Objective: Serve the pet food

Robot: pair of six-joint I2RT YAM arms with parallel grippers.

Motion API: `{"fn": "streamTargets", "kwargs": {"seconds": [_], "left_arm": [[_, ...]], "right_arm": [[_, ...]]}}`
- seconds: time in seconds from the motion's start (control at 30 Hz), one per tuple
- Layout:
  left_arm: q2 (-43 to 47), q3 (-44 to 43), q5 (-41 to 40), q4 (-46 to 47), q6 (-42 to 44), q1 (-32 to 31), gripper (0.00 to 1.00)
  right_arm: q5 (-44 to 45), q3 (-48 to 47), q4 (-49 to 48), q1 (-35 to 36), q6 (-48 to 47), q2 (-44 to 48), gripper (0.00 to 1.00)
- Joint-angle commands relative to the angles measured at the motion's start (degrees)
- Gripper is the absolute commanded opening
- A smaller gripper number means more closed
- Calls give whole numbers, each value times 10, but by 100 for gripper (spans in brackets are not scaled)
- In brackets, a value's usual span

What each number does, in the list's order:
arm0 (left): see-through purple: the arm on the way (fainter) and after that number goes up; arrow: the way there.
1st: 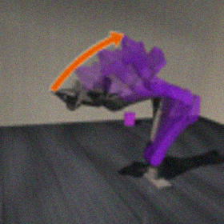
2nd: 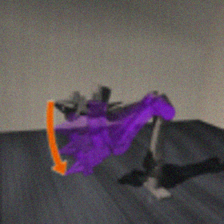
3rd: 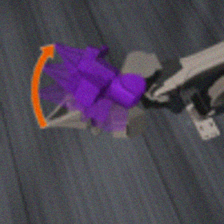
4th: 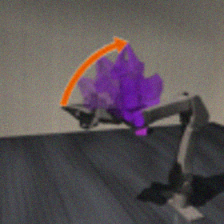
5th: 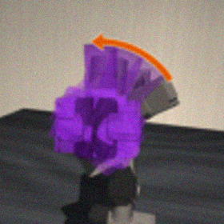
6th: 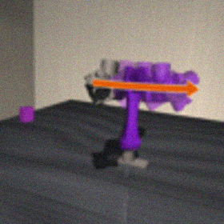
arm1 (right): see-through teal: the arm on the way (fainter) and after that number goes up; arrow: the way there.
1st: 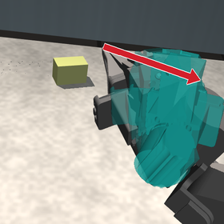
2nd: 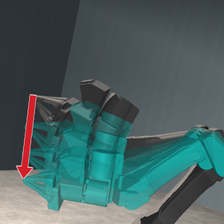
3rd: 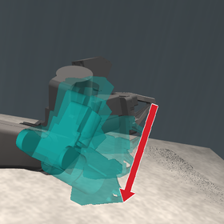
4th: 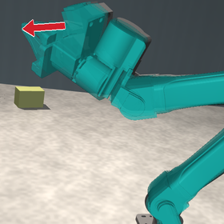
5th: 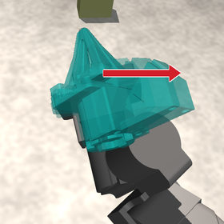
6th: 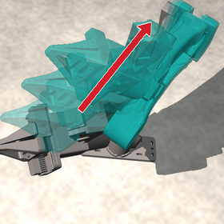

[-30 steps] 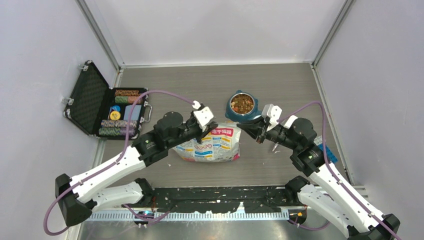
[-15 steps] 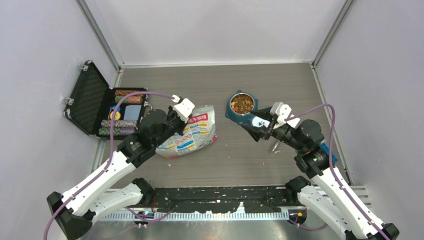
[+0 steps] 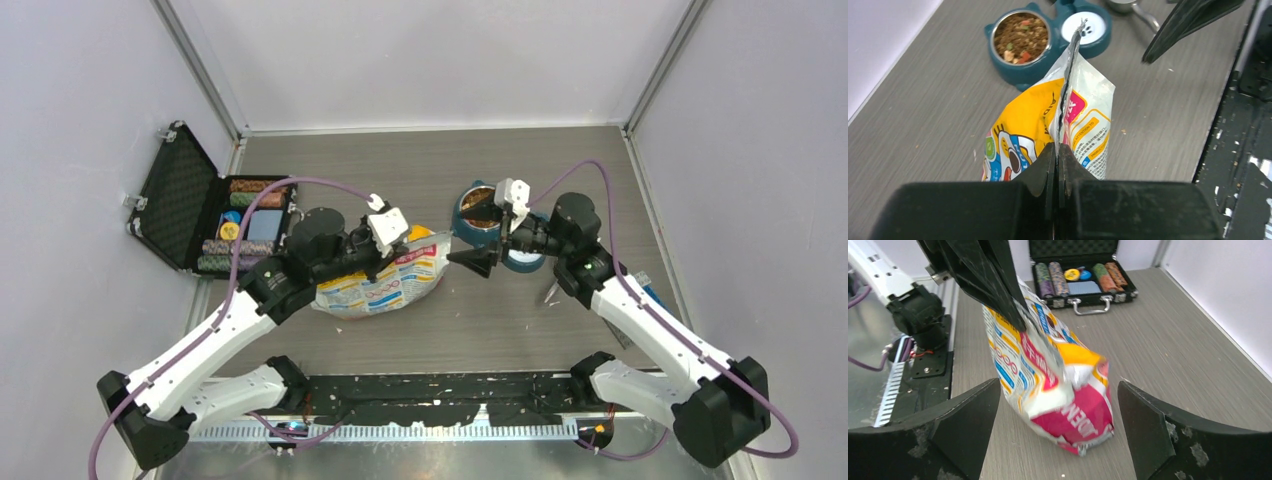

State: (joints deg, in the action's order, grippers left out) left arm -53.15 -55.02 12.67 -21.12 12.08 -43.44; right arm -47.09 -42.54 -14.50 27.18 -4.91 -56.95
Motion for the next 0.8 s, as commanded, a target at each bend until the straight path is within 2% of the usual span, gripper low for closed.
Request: {"fn": "streamTargets", "kwargs": {"seconds": [0.0,0.13,0.3,0.5,0.53,0.57,0.63,0.67,0.77], "left_arm": [[-16,-54,108,49,6,-25,0],[-26,-66,110,42,11,-35,0],[-22,-65,104,40,11,-40,0],[-23,-65,98,39,14,-42,0],[-23,-65,97,38,14,-42,0],[-24,-64,93,39,16,-42,0],[-26,-64,83,37,17,-42,0],[-27,-64,76,33,18,-42,0],[-23,-64,31,16,26,-42,0]], "right_arm": [[-58,-64,-18,38,-61,-27,95],[-52,-90,19,70,-125,-64,92],[-71,-112,72,85,-167,-91,80],[-61,-119,88,104,-183,-107,60],[-63,-120,92,105,-185,-108,51],[-64,-123,95,108,-193,-110,47],[-62,-123,94,112,-194,-110,29],[-54,-122,88,113,-192,-109,12],[-25,-112,67,115,-159,-99,5]]}}
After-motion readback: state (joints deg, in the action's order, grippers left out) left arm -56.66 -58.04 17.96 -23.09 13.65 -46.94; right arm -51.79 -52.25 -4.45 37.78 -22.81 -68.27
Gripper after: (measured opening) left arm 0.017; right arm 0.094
